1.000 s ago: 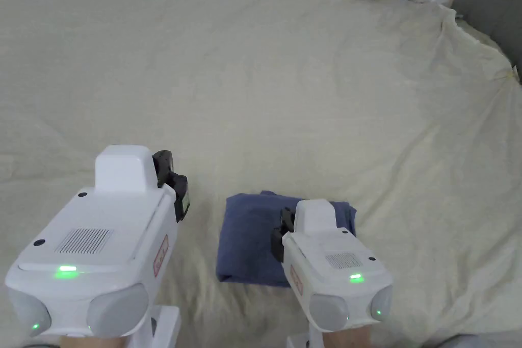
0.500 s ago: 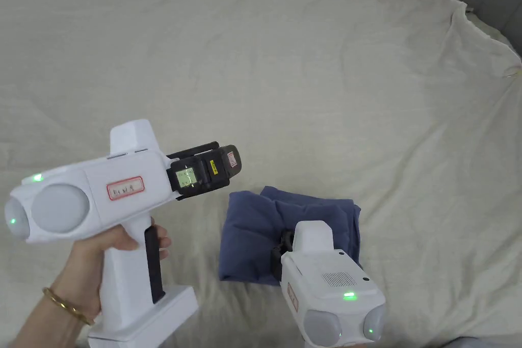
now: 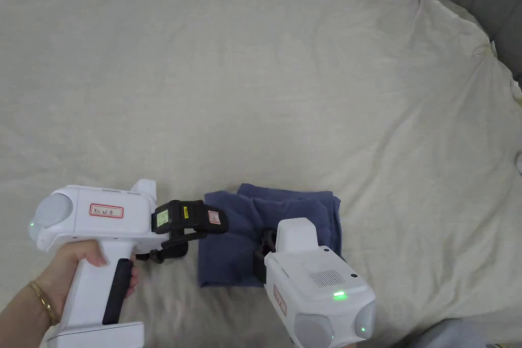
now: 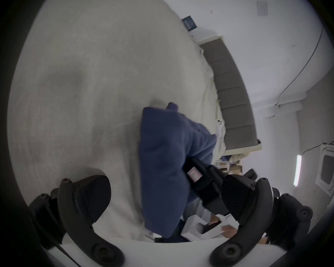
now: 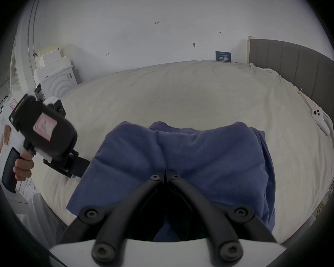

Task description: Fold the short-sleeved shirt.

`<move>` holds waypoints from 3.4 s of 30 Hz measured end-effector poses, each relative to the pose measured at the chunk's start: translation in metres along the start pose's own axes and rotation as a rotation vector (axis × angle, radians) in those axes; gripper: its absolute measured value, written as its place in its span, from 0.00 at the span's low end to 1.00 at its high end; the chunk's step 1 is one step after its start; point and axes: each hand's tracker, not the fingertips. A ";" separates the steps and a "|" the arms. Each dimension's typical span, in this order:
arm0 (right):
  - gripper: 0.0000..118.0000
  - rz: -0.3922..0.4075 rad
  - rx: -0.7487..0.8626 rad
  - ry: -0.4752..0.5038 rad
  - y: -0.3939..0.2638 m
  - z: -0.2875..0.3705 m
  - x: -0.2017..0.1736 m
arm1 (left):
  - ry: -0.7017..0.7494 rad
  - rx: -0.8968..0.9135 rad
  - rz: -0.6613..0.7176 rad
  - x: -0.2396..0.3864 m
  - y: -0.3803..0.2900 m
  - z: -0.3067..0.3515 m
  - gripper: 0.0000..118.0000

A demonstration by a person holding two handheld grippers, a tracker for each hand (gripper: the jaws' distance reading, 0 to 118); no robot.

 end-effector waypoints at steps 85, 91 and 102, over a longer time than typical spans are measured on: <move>0.00 0.070 0.560 -0.146 0.173 0.184 0.108 | 0.881 1.202 -0.756 0.209 -0.052 0.104 0.00; 0.00 0.088 0.566 -0.171 0.142 0.168 0.099 | 0.870 1.132 -0.773 0.189 -0.069 0.072 0.00; 0.00 0.050 0.503 -0.125 0.124 0.150 0.084 | 0.876 1.050 -0.739 0.159 -0.092 0.044 0.00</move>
